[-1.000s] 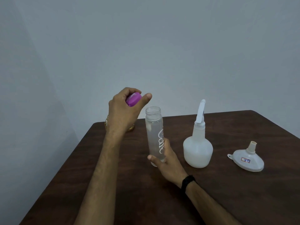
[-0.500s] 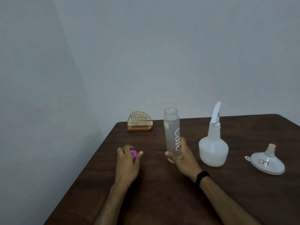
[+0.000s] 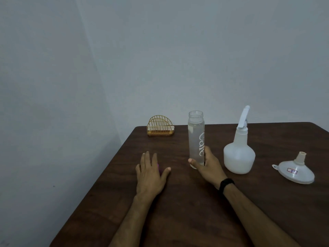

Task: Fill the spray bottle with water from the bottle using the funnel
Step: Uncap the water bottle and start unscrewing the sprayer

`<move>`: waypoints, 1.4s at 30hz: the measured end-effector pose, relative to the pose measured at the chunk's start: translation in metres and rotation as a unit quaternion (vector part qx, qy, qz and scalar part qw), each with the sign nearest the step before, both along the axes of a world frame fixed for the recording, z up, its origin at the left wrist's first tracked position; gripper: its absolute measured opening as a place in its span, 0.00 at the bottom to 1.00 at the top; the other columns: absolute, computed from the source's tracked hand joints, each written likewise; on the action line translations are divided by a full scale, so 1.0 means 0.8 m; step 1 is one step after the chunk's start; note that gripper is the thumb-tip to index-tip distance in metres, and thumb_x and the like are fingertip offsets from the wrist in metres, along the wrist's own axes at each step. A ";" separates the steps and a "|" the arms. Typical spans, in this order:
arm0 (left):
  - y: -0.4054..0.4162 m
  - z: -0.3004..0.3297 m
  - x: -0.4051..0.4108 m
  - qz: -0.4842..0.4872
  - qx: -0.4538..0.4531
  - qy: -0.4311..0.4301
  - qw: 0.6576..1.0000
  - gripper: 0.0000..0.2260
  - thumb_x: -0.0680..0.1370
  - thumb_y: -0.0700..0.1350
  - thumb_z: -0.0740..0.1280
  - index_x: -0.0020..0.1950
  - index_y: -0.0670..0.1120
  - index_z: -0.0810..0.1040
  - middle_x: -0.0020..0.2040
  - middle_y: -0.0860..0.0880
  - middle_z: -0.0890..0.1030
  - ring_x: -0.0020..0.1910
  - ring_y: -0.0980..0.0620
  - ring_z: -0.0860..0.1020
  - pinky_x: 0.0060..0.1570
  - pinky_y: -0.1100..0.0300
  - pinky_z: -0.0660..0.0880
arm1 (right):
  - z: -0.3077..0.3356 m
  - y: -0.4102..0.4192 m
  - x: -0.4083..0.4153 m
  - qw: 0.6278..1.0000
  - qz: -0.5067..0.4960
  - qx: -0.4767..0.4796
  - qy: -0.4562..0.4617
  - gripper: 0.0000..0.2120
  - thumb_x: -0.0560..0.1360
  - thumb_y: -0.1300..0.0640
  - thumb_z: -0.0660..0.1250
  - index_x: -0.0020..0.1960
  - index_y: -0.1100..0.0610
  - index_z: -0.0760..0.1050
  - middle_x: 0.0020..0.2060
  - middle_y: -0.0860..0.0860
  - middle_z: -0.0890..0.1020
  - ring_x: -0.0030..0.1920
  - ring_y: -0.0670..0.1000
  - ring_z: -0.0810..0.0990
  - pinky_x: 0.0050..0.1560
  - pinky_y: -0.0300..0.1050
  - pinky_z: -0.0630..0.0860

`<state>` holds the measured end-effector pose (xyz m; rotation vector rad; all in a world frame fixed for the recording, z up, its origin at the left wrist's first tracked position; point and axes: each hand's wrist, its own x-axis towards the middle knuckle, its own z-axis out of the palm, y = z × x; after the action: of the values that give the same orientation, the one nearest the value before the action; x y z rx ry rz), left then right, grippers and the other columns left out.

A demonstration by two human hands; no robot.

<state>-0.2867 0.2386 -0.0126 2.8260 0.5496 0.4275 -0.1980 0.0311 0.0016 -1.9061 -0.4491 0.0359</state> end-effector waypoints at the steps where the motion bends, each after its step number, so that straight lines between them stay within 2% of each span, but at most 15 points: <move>1: -0.007 0.000 -0.003 -0.016 0.010 -0.002 1.000 0.38 0.78 0.69 0.53 0.81 0.50 0.49 0.82 0.46 0.46 0.80 0.47 0.43 0.75 0.46 0.46 | 0.000 0.000 -0.001 1.000 -0.004 -0.001 0.001 0.31 0.74 0.50 0.74 0.72 0.51 0.63 0.67 0.49 0.76 0.62 0.47 0.76 0.60 0.41 0.73; 5: -0.046 -0.003 -0.017 -0.056 0.014 -0.010 0.998 0.38 0.79 0.69 0.51 0.81 0.47 0.48 0.82 0.46 0.47 0.80 0.48 0.43 0.76 0.50 0.42 | 0.000 -0.003 -0.010 1.000 -0.017 0.011 -0.012 0.33 0.73 0.50 0.74 0.73 0.52 0.63 0.67 0.49 0.76 0.64 0.48 0.76 0.61 0.42 0.74; 8: -0.076 -0.003 -0.024 -0.081 -0.004 -0.036 0.996 0.34 0.80 0.64 0.57 0.80 0.48 0.55 0.81 0.46 0.55 0.79 0.48 0.52 0.76 0.50 0.52 | -0.004 -0.012 -0.024 0.997 -0.050 0.020 -0.050 0.32 0.73 0.51 0.74 0.72 0.52 0.64 0.66 0.48 0.75 0.64 0.46 0.75 0.64 0.44 0.74; 10: -0.094 -0.001 -0.025 -0.109 -0.005 -0.057 0.992 0.30 0.80 0.60 0.61 0.77 0.48 0.61 0.77 0.47 0.62 0.76 0.49 0.60 0.73 0.52 0.59 | -0.007 -0.022 -0.037 0.991 -0.095 0.013 -0.095 0.29 0.74 0.50 0.74 0.70 0.51 0.66 0.61 0.46 0.76 0.60 0.44 0.75 0.60 0.41 0.74; 13: -0.125 0.006 -0.024 -0.184 -0.008 -0.081 0.979 0.22 0.79 0.55 0.64 0.72 0.50 0.67 0.68 0.50 0.71 0.64 0.54 0.70 0.65 0.57 0.69 | -0.004 -0.043 -0.058 0.969 -0.156 0.027 -0.191 0.20 0.75 0.53 0.72 0.65 0.49 0.71 0.52 0.43 0.77 0.51 0.42 0.76 0.50 0.40 0.78; 16: -0.162 0.014 -0.022 -0.257 -0.022 -0.111 0.960 0.17 0.80 0.50 0.64 0.68 0.50 0.70 0.61 0.51 0.75 0.57 0.56 0.73 0.59 0.58 0.72 | 0.002 -0.076 -0.069 0.924 -0.239 0.041 -0.295 0.15 0.74 0.58 0.72 0.59 0.51 0.74 0.48 0.46 0.76 0.45 0.44 0.75 0.44 0.41 0.77; 19: -0.198 0.031 -0.010 -0.301 -0.043 -0.162 0.939 0.13 0.81 0.46 0.63 0.66 0.49 0.73 0.59 0.52 0.76 0.57 0.58 0.74 0.58 0.61 0.74 | 0.004 -0.112 -0.064 0.901 -0.330 0.035 -0.280 0.19 0.73 0.56 0.74 0.60 0.56 0.72 0.54 0.53 0.76 0.51 0.51 0.76 0.49 0.46 0.75; 21: -0.221 0.048 0.002 -0.310 -0.078 -0.188 0.929 0.13 0.81 0.45 0.63 0.66 0.50 0.72 0.60 0.53 0.76 0.55 0.59 0.75 0.56 0.62 0.75 | 0.001 -0.134 -0.052 0.908 -0.351 0.020 -0.227 0.26 0.72 0.52 0.75 0.65 0.57 0.69 0.59 0.54 0.74 0.57 0.53 0.75 0.53 0.47 0.73; 26: -0.266 0.099 0.040 -0.268 -0.212 -0.229 0.911 0.21 0.78 0.55 0.68 0.68 0.53 0.69 0.61 0.56 0.73 0.54 0.60 0.74 0.51 0.67 0.74 | -0.001 -0.165 -0.018 0.963 -0.251 0.033 -0.092 0.44 0.68 0.40 0.74 0.75 0.50 0.56 0.73 0.52 0.66 0.72 0.52 0.67 0.70 0.53 0.67; 30: -0.279 0.131 0.072 -0.228 -0.318 -0.264 0.882 0.24 0.75 0.58 0.70 0.67 0.54 0.67 0.61 0.57 0.73 0.57 0.60 0.73 0.52 0.66 0.72 | 0.002 -0.159 -0.004 0.988 -0.137 0.051 -0.045 0.51 0.62 0.31 0.74 0.76 0.42 0.51 0.75 0.47 0.64 0.73 0.50 0.66 0.72 0.56 0.67; 32: -0.283 0.141 0.088 -0.225 -0.352 -0.254 0.872 0.24 0.76 0.57 0.70 0.69 0.52 0.67 0.58 0.59 0.74 0.55 0.61 0.74 0.50 0.70 0.70 | 0.003 -0.154 0.004 0.993 -0.106 0.027 -0.040 0.52 0.60 0.28 0.74 0.75 0.41 0.52 0.73 0.45 0.66 0.71 0.48 0.68 0.69 0.53 0.70; 34: -0.286 0.145 0.101 -0.234 -0.383 -0.229 0.864 0.19 0.79 0.55 0.68 0.67 0.53 0.70 0.52 0.62 0.76 0.49 0.61 0.77 0.42 0.74 0.70 | 0.003 -0.153 0.012 0.995 -0.093 0.009 -0.040 0.49 0.59 0.25 0.72 0.73 0.40 0.55 0.70 0.42 0.68 0.68 0.46 0.69 0.64 0.43 0.70; 36: -0.285 0.143 0.113 -0.241 -0.397 -0.222 0.857 0.15 0.81 0.55 0.65 0.66 0.53 0.73 0.51 0.60 0.79 0.48 0.60 0.79 0.38 0.74 0.71 | 0.002 -0.153 0.014 0.995 -0.091 0.006 -0.045 0.45 0.58 0.22 0.68 0.68 0.36 0.56 0.66 0.38 0.67 0.63 0.41 0.69 0.56 0.31 0.66; 38: -0.280 0.138 0.122 -0.252 -0.403 -0.221 0.852 0.15 0.81 0.55 0.63 0.66 0.54 0.73 0.53 0.58 0.80 0.50 0.59 0.79 0.39 0.73 0.71 | -0.002 -0.154 0.015 0.995 -0.090 0.001 -0.049 0.44 0.59 0.20 0.66 0.68 0.33 0.54 0.64 0.35 0.65 0.59 0.37 0.68 0.53 0.29 0.63; 42: -0.275 0.114 0.131 -0.281 -0.436 -0.180 0.836 0.10 0.81 0.54 0.63 0.62 0.56 0.73 0.52 0.58 0.80 0.51 0.60 0.79 0.43 0.72 0.72 | -0.005 -0.154 0.018 0.996 -0.072 -0.002 -0.060 0.40 0.63 0.24 0.68 0.70 0.32 0.55 0.65 0.33 0.65 0.60 0.31 0.66 0.55 0.30 0.63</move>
<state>-0.1820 0.0184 0.0782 1.8190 -0.1657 0.4212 -0.1838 -0.0922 -0.0025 -1.9458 -0.3905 -0.1737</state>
